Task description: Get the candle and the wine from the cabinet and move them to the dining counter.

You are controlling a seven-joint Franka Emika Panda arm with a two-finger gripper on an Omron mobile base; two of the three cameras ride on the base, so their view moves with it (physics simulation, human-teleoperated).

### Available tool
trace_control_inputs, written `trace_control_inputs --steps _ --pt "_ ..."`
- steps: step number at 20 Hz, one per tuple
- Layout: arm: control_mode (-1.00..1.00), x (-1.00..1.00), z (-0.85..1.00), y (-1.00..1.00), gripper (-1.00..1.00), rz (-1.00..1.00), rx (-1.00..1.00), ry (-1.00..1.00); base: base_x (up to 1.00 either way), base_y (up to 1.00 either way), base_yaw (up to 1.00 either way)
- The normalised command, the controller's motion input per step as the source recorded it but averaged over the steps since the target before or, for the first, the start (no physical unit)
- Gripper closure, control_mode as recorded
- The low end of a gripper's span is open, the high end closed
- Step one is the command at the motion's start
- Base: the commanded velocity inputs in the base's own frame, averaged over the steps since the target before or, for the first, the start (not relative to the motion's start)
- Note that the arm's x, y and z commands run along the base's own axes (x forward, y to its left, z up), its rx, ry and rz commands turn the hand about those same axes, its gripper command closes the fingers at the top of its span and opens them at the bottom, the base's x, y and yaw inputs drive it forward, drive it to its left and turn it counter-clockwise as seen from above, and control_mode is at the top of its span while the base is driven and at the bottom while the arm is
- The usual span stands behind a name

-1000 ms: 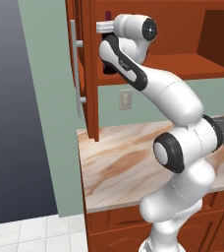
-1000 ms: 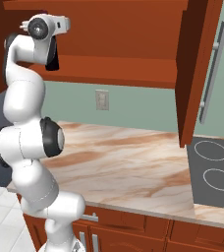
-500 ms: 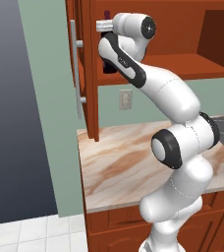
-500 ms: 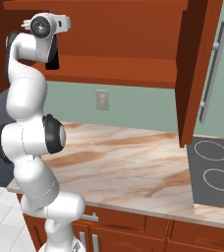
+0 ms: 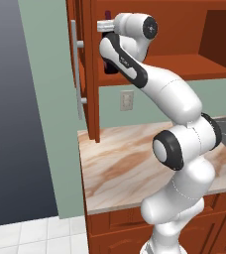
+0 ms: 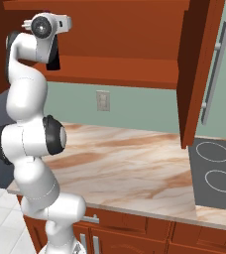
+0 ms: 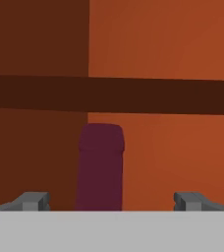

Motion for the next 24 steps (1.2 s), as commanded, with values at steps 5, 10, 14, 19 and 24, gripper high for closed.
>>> trace_control_inputs --steps 5,10,14,19,24 --pt "-1.00 0.00 0.00 0.00 -1.00 0.00 0.00 0.00 0.00 0.00 0.00" --pt "-1.00 0.00 0.00 0.00 1.00 0.00 0.00 0.00 0.00 0.00 0.00" --pt "-1.00 0.00 0.00 0.00 1.00 0.00 0.00 0.00 0.00 0.00 0.00" --pt "-1.00 0.00 0.00 0.00 1.00 0.00 0.00 0.00 0.00 0.00 0.00" --pt "-1.00 0.00 0.00 0.00 1.00 0.00 0.00 0.00 0.00 0.00 0.00"
